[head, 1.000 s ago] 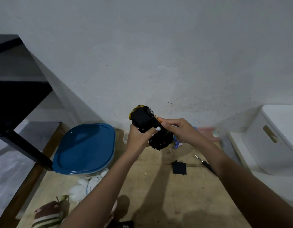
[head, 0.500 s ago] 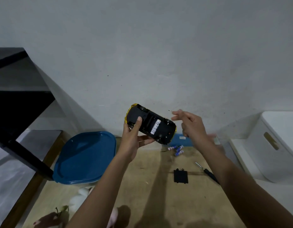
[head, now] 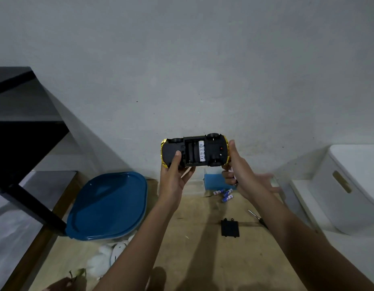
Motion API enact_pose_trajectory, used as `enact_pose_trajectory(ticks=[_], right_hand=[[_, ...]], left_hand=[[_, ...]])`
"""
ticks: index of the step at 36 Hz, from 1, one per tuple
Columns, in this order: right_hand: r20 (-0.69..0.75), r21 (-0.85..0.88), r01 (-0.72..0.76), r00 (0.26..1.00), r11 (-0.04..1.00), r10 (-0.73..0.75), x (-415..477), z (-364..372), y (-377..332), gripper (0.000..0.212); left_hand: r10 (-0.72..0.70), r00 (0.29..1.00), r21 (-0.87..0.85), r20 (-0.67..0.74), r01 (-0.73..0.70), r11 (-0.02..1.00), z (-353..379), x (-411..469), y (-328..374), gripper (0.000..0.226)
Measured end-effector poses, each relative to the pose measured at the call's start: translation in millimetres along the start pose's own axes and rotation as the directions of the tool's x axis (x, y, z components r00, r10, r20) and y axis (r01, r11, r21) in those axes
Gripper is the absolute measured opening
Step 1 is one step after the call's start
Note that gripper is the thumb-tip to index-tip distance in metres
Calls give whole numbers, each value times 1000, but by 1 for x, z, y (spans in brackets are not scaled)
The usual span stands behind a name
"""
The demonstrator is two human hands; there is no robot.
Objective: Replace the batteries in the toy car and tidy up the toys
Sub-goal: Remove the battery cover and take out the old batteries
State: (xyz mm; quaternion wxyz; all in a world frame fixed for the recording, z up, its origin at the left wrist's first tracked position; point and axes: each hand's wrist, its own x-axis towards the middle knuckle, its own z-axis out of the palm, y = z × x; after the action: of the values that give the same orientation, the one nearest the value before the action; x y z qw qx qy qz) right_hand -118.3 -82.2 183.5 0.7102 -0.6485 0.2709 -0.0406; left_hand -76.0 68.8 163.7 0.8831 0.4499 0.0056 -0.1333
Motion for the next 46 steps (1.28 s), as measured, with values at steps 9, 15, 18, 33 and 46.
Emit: enact_pose_trajectory(ticks=[9,15,18,33,46], right_hand=[[13,72,131,991,989,-132,2,-8,-5,52],[-3,-58,229,973,972,-230,6,-18,-5,52],[-28,-79,256,966,964,-259,7,-20,-6,46],[-26,-116,132,990,984,-136,11,-7,-10,34],[-15,-61,92,996,994,-93,12,-2,-16,38]], left_hand=[[-14,991,225,134,-17,974,-8,0,10,26],[54,907,528,418,-291,798,-16,-5,29,83],[43,869,522,493,-335,785,-13,-7,35,93],[220,854,670,471,-509,540,-10,-7,11,71],[184,815,703,549,-570,426,-15,-2,8,73]])
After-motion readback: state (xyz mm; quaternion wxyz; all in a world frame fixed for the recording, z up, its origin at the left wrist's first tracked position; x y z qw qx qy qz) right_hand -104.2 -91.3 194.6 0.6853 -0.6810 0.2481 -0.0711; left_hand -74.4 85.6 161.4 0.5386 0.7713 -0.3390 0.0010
